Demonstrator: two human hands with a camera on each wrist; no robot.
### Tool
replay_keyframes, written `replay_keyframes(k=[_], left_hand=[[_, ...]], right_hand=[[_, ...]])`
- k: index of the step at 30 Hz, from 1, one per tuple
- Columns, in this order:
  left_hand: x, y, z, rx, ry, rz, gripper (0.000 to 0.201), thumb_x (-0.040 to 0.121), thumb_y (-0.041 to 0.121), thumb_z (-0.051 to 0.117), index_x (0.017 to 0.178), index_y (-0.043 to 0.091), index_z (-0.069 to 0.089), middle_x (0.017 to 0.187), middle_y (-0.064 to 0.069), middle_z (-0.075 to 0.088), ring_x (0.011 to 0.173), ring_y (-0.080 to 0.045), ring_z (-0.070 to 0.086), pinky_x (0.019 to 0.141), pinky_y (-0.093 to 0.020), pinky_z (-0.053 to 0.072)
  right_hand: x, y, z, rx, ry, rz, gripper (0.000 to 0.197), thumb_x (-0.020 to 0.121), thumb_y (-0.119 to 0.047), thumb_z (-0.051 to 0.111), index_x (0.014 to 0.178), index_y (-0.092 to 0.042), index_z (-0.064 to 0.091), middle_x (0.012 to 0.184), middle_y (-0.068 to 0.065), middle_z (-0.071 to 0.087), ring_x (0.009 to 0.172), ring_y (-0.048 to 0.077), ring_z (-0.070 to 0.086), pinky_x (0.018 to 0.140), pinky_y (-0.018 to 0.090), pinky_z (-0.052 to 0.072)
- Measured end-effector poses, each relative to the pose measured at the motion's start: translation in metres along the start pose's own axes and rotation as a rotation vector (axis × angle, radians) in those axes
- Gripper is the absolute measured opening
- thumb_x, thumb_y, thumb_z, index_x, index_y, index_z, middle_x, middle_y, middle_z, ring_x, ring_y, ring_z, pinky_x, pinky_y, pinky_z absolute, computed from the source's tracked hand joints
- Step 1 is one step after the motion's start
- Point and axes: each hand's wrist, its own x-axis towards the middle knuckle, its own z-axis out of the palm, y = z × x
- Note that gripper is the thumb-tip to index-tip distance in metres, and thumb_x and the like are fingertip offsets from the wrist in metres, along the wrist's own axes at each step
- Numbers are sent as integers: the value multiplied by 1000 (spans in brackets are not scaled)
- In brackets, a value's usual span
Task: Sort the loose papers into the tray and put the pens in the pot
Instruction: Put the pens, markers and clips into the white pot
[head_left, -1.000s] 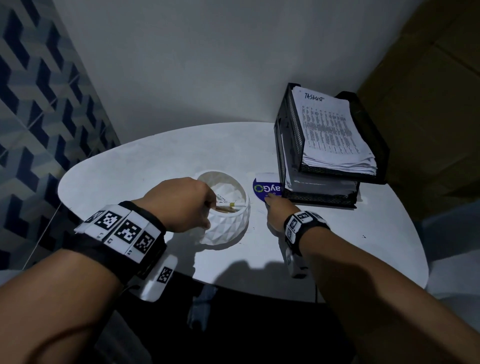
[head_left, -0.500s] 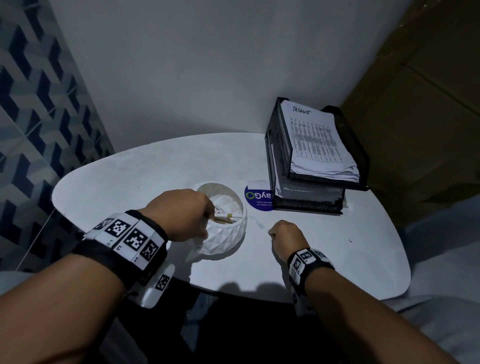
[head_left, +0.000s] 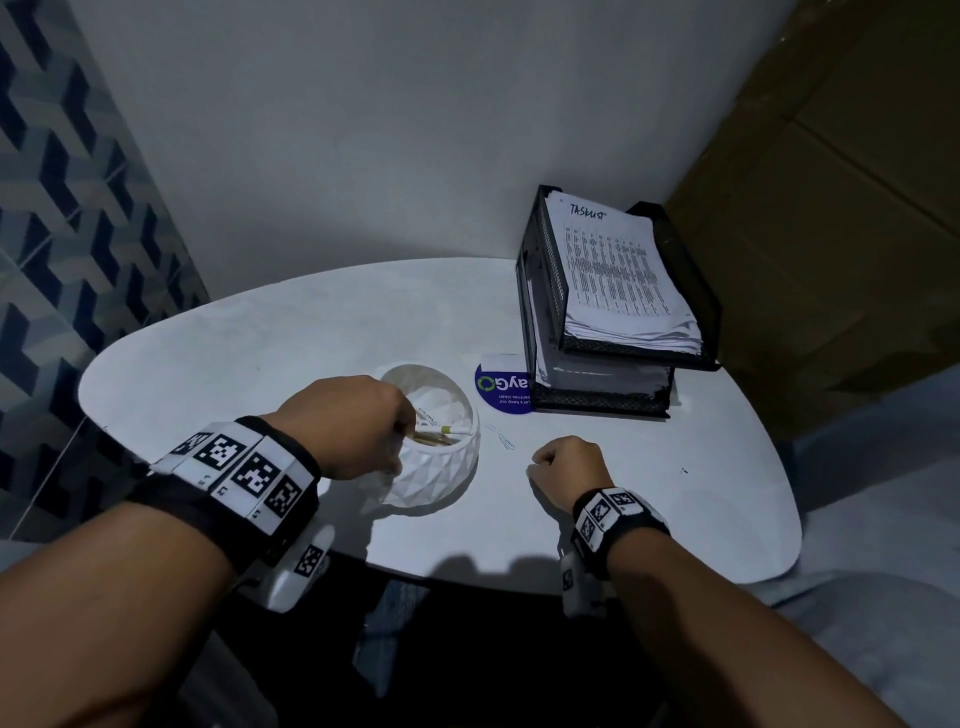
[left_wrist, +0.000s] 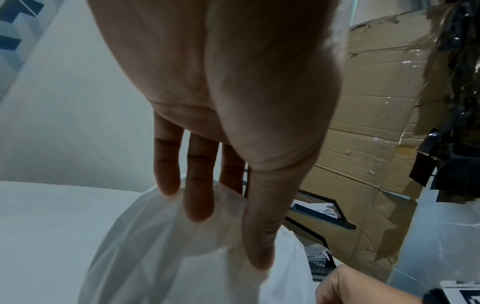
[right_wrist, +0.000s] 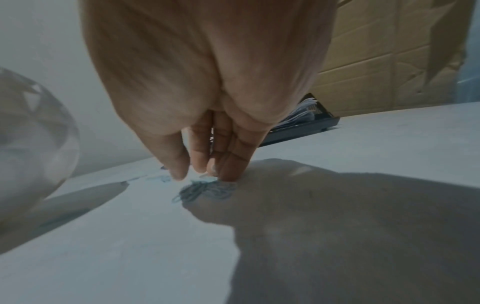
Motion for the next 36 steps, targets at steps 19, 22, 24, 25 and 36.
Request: replay_keyframes(k=[19,22,24,25,36], left_hand=[[-1,0,-3,-15,25,24,37,80,44,80,116,36,71,103,8,72,98,-18,65,76,-29,51],[-1,4,-4,-8,24,41,35,81,43,80,114,36,71,100,9,72,94,-18,64,72,-28,48],[-2,8,-5,9,18,53,31,81,42,79,111,35,72,98,9,72,89,-18,62,68,-28,45],[-3,10,-5,18,15,60,29,81,42,79,109,34,72,96,8,72,87,-18,62,67,-28,44],[-8,18,-6,42,43,62,27,80,41,78,103,30,73,93,6,71,81,-19,59,65,-28,45]], right_hand=[[-19,-78,-45,638,257,-79,12,87,-5,73,80,-15,76,72,-6,70,57,-6,59,63,15,49],[-28,-114,-53,669,158,-252,13,84,-6,80,81,-18,76,78,-7,73,69,-5,66,72,12,53],[-37,-130,-51,696,61,-311,17,84,-7,81,80,-24,78,82,-5,77,78,3,72,78,18,58],[-41,-135,-48,700,28,-339,18,86,-6,79,81,-24,79,85,-4,78,83,7,74,81,22,59],[-29,-80,-55,913,238,-14,25,90,8,64,83,-12,77,77,6,75,65,12,69,58,26,55]])
